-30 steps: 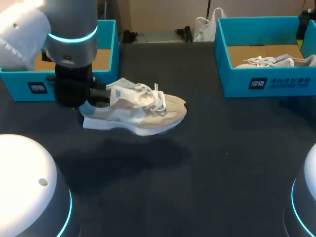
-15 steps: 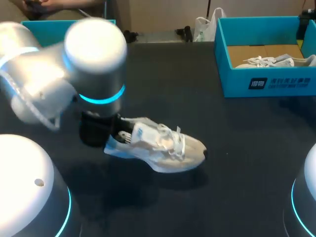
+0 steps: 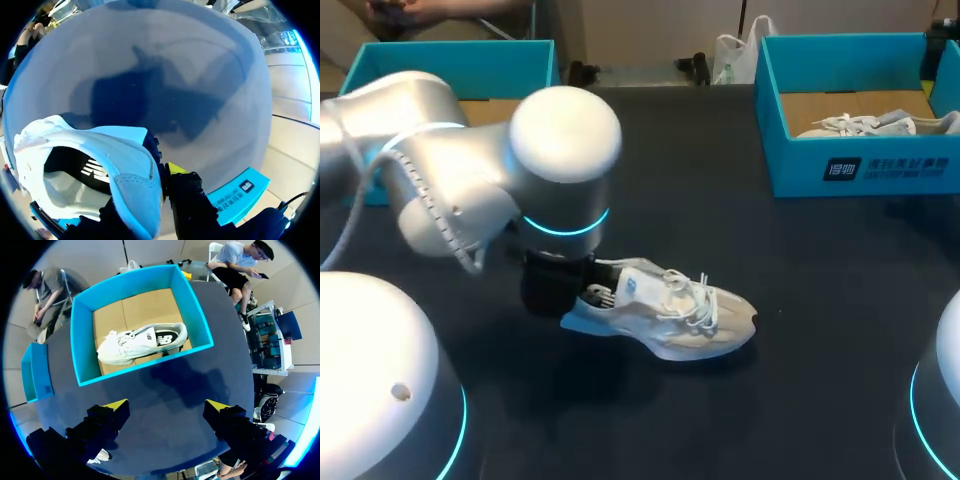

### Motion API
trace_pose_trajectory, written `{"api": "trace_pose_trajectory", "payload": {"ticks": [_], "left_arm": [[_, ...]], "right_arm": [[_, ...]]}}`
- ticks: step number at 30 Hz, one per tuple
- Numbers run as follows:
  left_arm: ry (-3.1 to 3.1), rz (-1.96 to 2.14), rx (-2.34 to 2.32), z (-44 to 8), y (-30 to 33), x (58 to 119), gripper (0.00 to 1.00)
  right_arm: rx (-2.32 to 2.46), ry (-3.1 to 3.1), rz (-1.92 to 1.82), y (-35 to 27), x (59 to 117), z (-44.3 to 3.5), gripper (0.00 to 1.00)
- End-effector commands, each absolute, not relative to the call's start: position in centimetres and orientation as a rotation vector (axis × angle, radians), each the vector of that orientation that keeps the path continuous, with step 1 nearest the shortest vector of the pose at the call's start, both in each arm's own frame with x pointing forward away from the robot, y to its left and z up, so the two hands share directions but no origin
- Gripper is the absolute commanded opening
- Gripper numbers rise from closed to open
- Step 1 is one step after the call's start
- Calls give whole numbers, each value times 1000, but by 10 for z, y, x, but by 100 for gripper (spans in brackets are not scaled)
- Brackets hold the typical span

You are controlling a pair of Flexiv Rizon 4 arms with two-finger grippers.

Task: Take the shoe out of the shoebox, open the shoe tongue, remove and reinsert the insole, then place the shoe into the shoebox

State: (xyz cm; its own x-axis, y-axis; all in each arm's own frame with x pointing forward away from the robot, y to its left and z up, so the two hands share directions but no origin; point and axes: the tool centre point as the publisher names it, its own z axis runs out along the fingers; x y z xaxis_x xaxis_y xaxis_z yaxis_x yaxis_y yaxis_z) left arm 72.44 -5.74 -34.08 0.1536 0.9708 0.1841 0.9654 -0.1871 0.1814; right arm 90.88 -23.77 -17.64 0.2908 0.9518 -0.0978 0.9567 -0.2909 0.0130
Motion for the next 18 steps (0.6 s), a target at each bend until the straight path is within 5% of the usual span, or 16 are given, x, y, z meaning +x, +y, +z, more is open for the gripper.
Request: {"api": "trace_pose_trajectory", "payload": {"ticks": [1, 18], "left_arm": [[2032, 439, 2374, -356, -83, 728, 0], [2021, 384, 2382, -371, -94, 718, 0]], "right_arm": [[2468, 1826, -108, -238, 908, -177, 100], [2468, 1826, -108, -238, 908, -177, 100]]}}
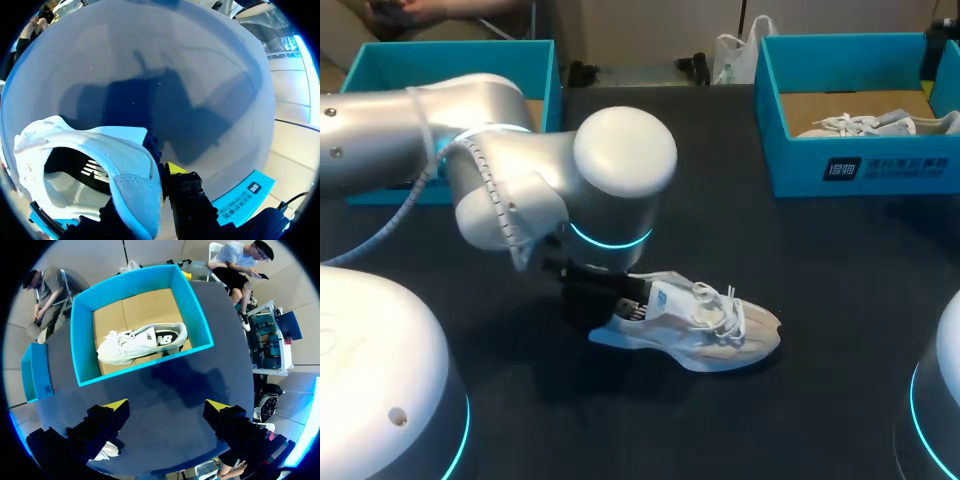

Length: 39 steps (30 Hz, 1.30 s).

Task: Take the shoe out of the shoebox, open the shoe tongue, remove and reinsert the insole, then place the shoe into the shoebox

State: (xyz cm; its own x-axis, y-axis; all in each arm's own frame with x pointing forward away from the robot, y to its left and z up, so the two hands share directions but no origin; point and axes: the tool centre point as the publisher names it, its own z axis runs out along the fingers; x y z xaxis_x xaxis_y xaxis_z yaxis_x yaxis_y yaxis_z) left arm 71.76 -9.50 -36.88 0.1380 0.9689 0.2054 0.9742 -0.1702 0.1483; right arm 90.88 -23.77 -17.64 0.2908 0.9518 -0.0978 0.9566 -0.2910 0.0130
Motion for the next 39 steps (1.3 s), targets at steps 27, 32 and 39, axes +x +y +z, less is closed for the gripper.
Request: {"api": "trace_pose_trajectory", "payload": {"ticks": [27, 32, 39], "left_arm": [[-2068, -374, -2493, -342, -86, 715, 100], [-2125, -323, -2474, -321, -83, 716, 100], [-2286, -55, -2381, -278, -68, 715, 100]], "right_arm": [[2468, 1826, -108, -238, 908, -177, 100], [2468, 1826, -108, -238, 908, -177, 100], [2468, 1826, -108, -238, 908, -177, 100]]}}
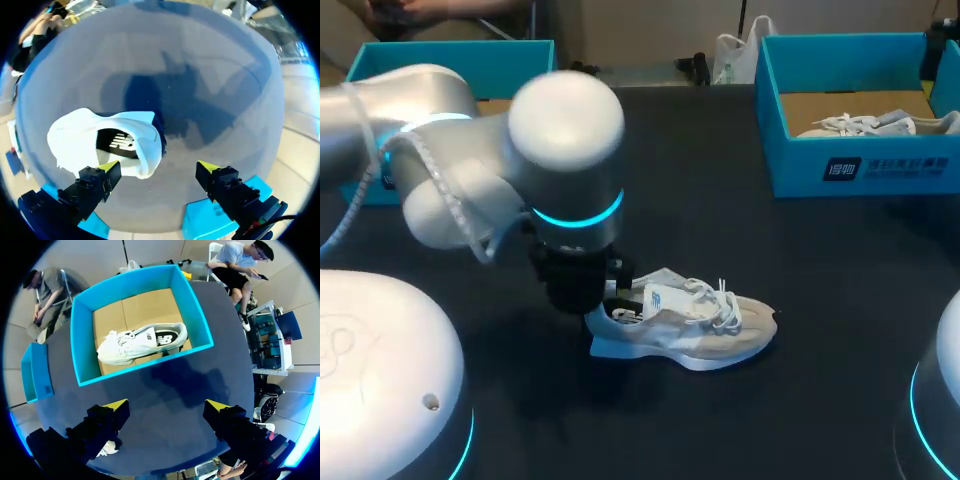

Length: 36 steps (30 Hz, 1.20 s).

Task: Take the shoe out of the shoebox, open the shoe tongue, remove and reinsert the insole, then place the shoe into the shoebox

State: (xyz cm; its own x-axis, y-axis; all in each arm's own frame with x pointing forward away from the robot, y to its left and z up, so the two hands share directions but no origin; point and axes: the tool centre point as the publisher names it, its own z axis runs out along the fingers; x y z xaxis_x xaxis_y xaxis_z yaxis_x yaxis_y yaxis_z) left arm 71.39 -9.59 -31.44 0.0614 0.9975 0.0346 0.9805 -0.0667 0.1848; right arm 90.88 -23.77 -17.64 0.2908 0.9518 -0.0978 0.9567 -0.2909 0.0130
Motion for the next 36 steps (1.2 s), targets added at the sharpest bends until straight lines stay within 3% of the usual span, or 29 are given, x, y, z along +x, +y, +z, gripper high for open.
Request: {"api": "trace_pose_trajectory", "payload": {"ticks": [1, 13, 26, 36], "left_arm": [[2083, 11, 2125, -272, -65, 714, 100], [2297, -530, 1807, -235, -17, 699, 100], [2331, -466, 1720, -234, -12, 703, 100], [2560, -1048, 1265, -249, 46, 718, 100]], "right_arm": [[2468, 1826, -108, -238, 908, -177, 100], [2468, 1826, -108, -238, 908, -177, 100], [2468, 1826, -108, -238, 908, -177, 100], [2468, 1826, -108, -238, 908, -177, 100]]}}
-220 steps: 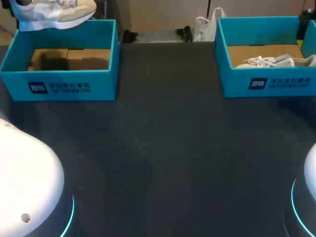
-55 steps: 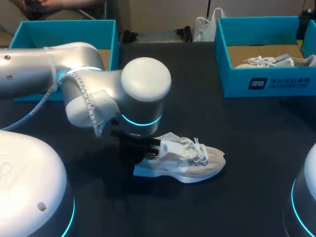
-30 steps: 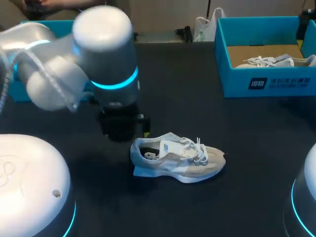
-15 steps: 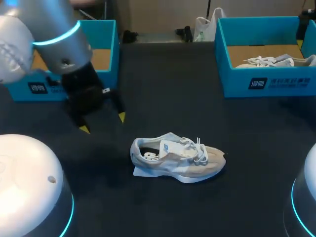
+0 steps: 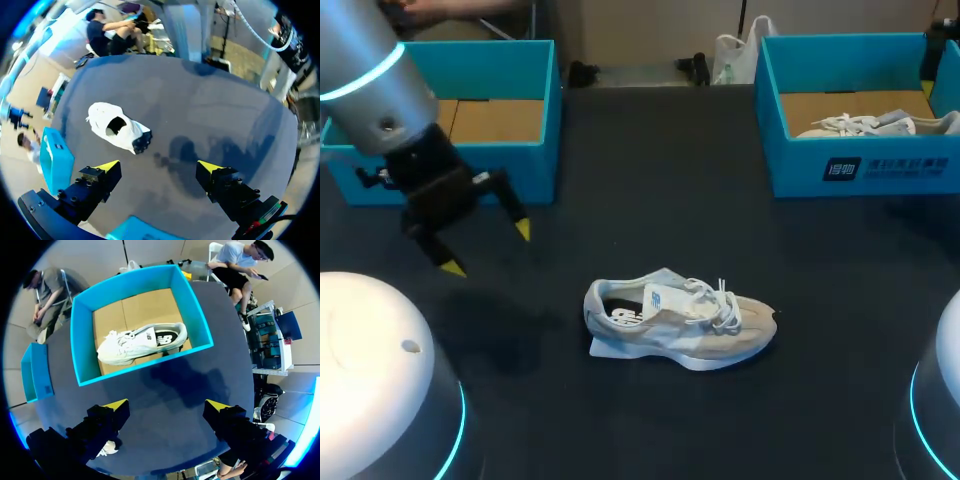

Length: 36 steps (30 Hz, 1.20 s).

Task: Take the shoe out of the shoebox, open the shoe tongue, remove and reinsert the insole, then place the shoe into the shoebox

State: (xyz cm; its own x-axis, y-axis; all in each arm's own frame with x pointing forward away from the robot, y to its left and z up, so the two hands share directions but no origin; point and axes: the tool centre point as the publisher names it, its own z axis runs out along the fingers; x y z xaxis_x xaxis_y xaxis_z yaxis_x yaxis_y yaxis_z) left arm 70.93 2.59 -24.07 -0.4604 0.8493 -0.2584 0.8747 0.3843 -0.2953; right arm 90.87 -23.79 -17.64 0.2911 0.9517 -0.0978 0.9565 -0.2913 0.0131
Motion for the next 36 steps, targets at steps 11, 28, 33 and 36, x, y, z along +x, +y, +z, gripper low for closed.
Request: {"api": "trace_pose_trajectory", "payload": {"ticks": [11, 28, 33, 36], "left_arm": [[2714, -1096, 1017, -260, 59, 718, 100], [2702, -1624, 493, -313, 56, 701, 100], [2650, -1697, 373, -325, 57, 688, 100], [2625, -1704, 308, -329, 57, 681, 100]], "right_arm": [[2468, 1826, -108, -238, 908, -177, 100], [2468, 1826, -108, -238, 908, -177, 100], [2468, 1826, -108, -238, 908, -177, 100], [2468, 1826, -108, -238, 908, -177, 100]]}}
